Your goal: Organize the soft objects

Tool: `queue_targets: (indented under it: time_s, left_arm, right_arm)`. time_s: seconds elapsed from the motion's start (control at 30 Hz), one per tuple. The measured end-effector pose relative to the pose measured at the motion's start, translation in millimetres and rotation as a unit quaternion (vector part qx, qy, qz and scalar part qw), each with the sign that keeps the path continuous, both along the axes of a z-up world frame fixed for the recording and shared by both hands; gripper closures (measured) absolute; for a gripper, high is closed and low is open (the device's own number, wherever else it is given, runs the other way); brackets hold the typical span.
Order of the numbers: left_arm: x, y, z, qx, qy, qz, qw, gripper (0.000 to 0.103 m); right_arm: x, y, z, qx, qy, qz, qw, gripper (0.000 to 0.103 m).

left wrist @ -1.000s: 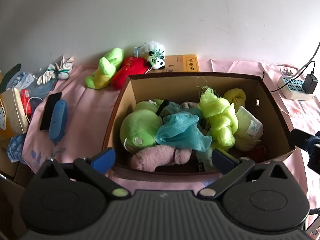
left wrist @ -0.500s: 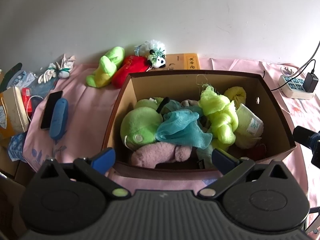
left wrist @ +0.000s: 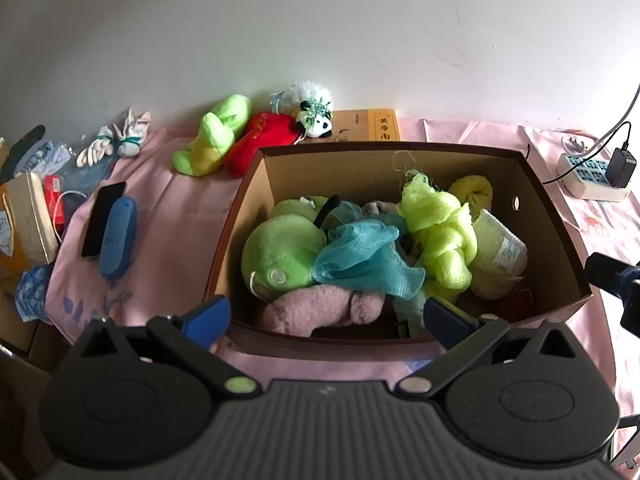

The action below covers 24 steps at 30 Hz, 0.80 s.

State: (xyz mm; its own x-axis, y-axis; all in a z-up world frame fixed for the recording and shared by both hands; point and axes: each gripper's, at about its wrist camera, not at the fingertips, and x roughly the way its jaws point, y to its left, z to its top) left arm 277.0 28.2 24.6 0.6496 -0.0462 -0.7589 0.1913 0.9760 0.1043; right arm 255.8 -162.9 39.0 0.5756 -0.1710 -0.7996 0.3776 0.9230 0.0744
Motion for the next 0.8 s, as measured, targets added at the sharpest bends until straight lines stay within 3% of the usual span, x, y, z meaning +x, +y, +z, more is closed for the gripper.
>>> queue_targets:
  time_s: [0.8]
  left_arm:
    - [-1.5,-2.7,0.1,-0.01,0.0,-0.012,0.9999,0.0]
  right_arm:
    - [2.4,2.3,-1.8,0.002,0.01,0.006,1.0,0.064]
